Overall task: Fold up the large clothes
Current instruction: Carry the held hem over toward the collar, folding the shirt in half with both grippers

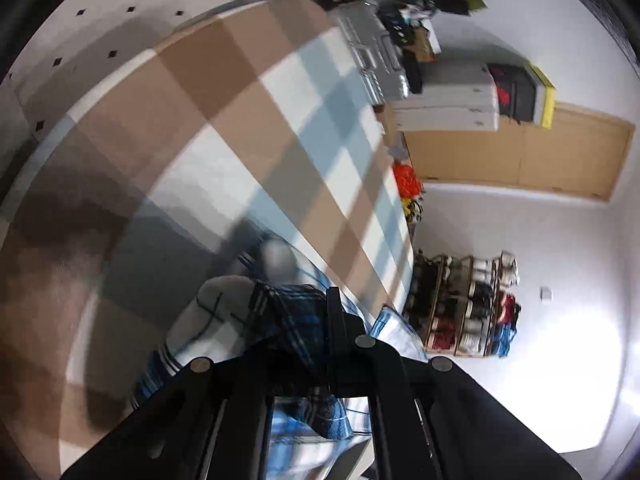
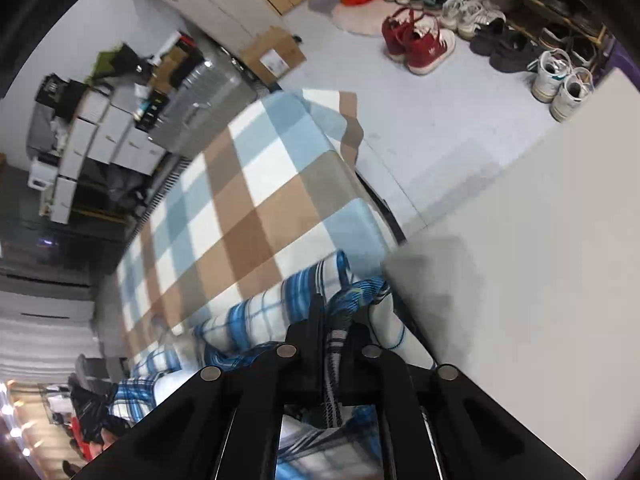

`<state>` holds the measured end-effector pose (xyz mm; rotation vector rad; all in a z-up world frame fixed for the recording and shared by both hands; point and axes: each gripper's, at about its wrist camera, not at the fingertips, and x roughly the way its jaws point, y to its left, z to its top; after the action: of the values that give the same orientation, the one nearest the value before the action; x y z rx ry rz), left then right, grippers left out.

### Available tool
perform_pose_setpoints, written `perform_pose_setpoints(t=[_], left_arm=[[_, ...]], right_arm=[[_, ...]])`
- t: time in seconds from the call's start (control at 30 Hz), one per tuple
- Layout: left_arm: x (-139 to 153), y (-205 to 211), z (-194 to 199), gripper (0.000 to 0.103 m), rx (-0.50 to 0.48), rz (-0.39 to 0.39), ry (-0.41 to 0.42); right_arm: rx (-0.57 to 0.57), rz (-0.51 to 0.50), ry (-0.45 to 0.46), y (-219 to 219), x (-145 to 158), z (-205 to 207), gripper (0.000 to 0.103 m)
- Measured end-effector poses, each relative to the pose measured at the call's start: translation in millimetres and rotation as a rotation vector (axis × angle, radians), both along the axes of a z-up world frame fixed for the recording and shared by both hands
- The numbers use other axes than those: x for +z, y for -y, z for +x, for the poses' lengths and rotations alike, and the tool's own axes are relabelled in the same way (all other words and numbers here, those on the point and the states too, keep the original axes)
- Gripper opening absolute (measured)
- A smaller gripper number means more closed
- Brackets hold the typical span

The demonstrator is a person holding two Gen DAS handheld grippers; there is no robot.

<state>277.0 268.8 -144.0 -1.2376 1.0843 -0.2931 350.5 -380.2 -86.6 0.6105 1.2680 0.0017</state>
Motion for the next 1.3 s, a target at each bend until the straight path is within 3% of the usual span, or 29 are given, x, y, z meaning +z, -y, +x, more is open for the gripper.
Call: perform_pose_setpoints(t=[0.03, 0.07, 0.1, 0.13, 0.17, 0.2, 0.23, 0.27, 0.33, 0.4, 0.47, 0.57, 0.67, 0.73, 0.83, 0.97, 1.13, 1.3], left_arm=[[-5.1, -2.6, 0.4, 0.0, 0.001, 0.01, -0.015], [-3.4, -4.1, -0.1, 0.001, -0.004, 0.015, -0.026], [-0.8, -4.5, -1.6, 0.007, -0.01, 0.019, -0.027], [2.9, -4.3, -4.0, 0.03, -0.015, 0.033, -0.027], [9.8, -5.0, -8.7, 0.046, -0.007, 0.036, -0.02], [15.6, -7.0, -12.6, 0.072, 0.015, 0.029, 0.002], [24.2, -8.2, -14.8, 0.083, 0.039, 0.03, 0.027], [31.8, -8.5, -18.7, 0.083, 0.048, 0.043, 0.035], [43.1, -9.5, -27.2, 0.083, 0.05, 0.067, 0.055], [50.8, 0.0, -35.4, 0.083, 0.0, 0.116, 0.065], [57.0, 13.4, -42.8, 0.083, -0.062, 0.139, 0.088], [67.8, 40.2, -59.7, 0.083, -0.178, 0.171, 0.132], [70.1, 71.4, -73.8, 0.083, -0.291, 0.191, 0.163], [64.5, 93.5, -81.8, 0.083, -0.374, 0.196, 0.167], [49.9, 118.9, -78.1, 0.083, -0.456, 0.29, 0.121], [31.0, 121.2, -56.0, 0.083, -0.437, 0.387, 0.025], [7.9, 117.2, -35.3, 0.083, -0.416, 0.326, -0.073], [4.8, 95.9, -22.5, 0.083, -0.296, 0.208, -0.075]], right_arm=[[0.007, -0.002, -0.02, -1.4, -8.4, 5.8, 0.006], [0.01, -0.01, -0.032, -1.6, -11.8, 9.8, 0.015], [0.01, -0.02, -0.04, -1.2, -14.9, 10.5, 0.033], [0.014, -0.033, -0.036, -0.2, -15.4, 10.4, 0.044], [0.018, -0.037, -0.014, 0.3, -10.8, 8.7, 0.053], [0.021, -0.027, 0.033, 3.0, -4.1, 5.4, 0.064], [0.014, -0.055, 0.07, 7.0, 4.9, 1.0, 0.071], [0.0, -0.081, 0.095, 10.0, 11.2, -1.7, 0.08], [-0.043, -0.121, 0.187, 18.3, 32.3, -18.2, 0.082], [0.004, -0.138, 0.27, 13.7, 52.9, -34.9, 0.083], [0.108, -0.213, 0.348, -5.8, 70.2, -48.7, 0.09], [0.373, -0.402, 0.44, -62.3, 82.7, -77.1, 0.092], [0.598, -0.392, 0.412, -109.2, 64.2, -97.5, 0.092], [0.681, -0.382, 0.357, -132.6, 42.4, -102.9, 0.092], [0.748, -0.476, 0.33, -156.6, 16.5, -104.2, 0.091], [0.806, -0.6, 0.34, -179.7, 0.2, -94.4, 0.091], [0.863, -0.683, 0.318, -199.7, -20.5, -73.8, 0.088], [0.82, -0.73, 0.325, -209.3, -23.0, -48.3, 0.063]])
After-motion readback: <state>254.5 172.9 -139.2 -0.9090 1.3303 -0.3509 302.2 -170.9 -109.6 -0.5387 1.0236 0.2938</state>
